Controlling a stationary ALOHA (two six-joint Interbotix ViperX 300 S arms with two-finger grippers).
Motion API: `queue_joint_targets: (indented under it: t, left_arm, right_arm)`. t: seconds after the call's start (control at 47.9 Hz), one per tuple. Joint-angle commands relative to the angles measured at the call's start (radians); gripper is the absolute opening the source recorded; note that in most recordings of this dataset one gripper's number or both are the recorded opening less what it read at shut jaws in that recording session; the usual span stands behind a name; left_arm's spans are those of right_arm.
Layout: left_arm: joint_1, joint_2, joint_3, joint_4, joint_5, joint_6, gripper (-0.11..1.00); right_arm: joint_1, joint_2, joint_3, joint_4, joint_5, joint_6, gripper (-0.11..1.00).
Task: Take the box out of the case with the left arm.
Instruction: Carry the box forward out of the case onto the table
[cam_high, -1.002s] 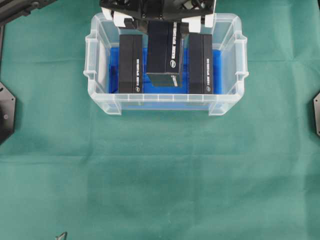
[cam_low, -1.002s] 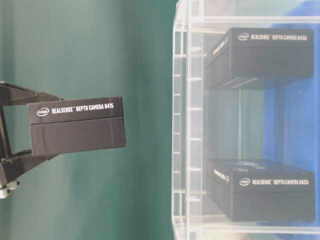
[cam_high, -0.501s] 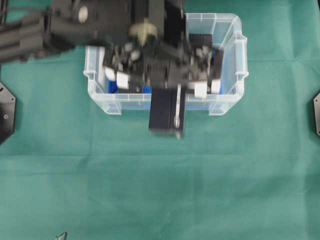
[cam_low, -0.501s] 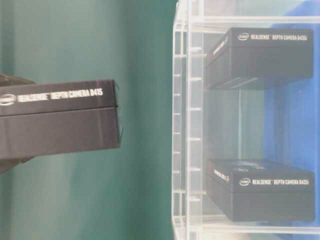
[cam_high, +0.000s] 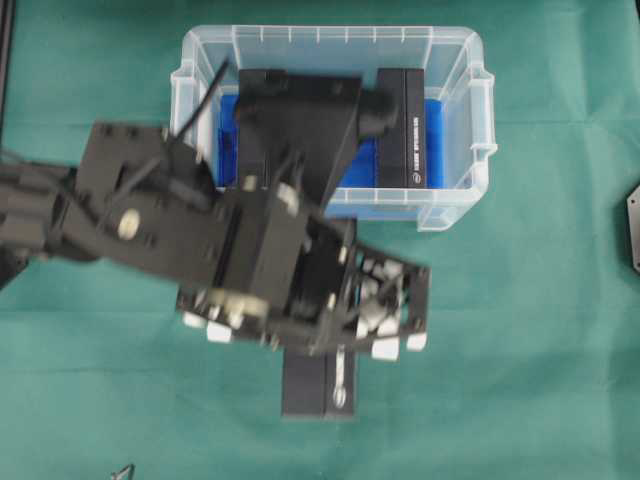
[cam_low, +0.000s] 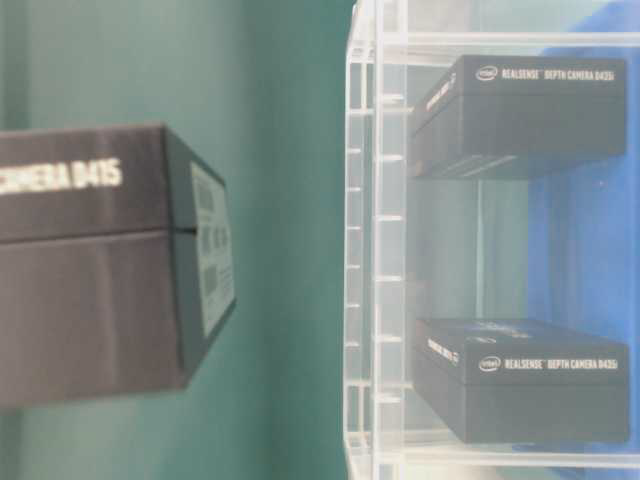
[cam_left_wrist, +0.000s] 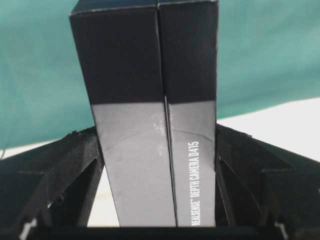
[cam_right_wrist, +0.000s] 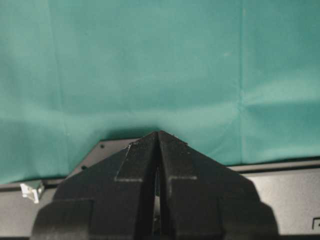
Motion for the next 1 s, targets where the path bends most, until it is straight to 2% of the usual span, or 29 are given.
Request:
queue_joint_targets:
  t: [0.0, 0.146, 0.397, 0.564, 0.752, 0.835, 0.981]
  left_arm:
    - [-0.031, -0.021, -0.021, 0.005, -0.003, -0.032, 0.62]
    - [-0.051, -0.021, -0.015, 0.006, -0.003, -0.063, 0.62]
    - [-0.052, -0.023, -0.009, 0.015, -0.003, -0.061, 0.62]
    - [-0.051, -0.028, 0.044, 0.025, -0.018, -0.061, 0.62]
    - [-0.051, -0.055, 0.179, 0.044, -0.12, -0.061, 0.62]
    - [-0.051, -0.08, 0.276, 0.061, -0.201, -0.064, 0.62]
    - [-0.051, -0.124, 0.445, 0.061, -0.341, -0.072, 0.62]
  right_arm:
    - [-0.002, 0.003, -0.02, 0.002, 0.002, 0.003, 0.0]
    - [-0.002, 0.003, -0.02, 0.002, 0.0, 0.003, 0.0]
    - [0.0, 0.003, -0.018, 0.002, 0.0, 0.003, 0.0]
    - [0.0, 0.005, -0.017, 0.002, 0.0, 0.005, 0.0]
    - [0.0, 0.006, -0.017, 0.002, 0.0, 0.006, 0.0]
    - [0.0, 0.006, -0.017, 0.002, 0.0, 0.006, 0.0]
    - [0.0, 0.009, -0.017, 0.002, 0.0, 0.006, 0.0]
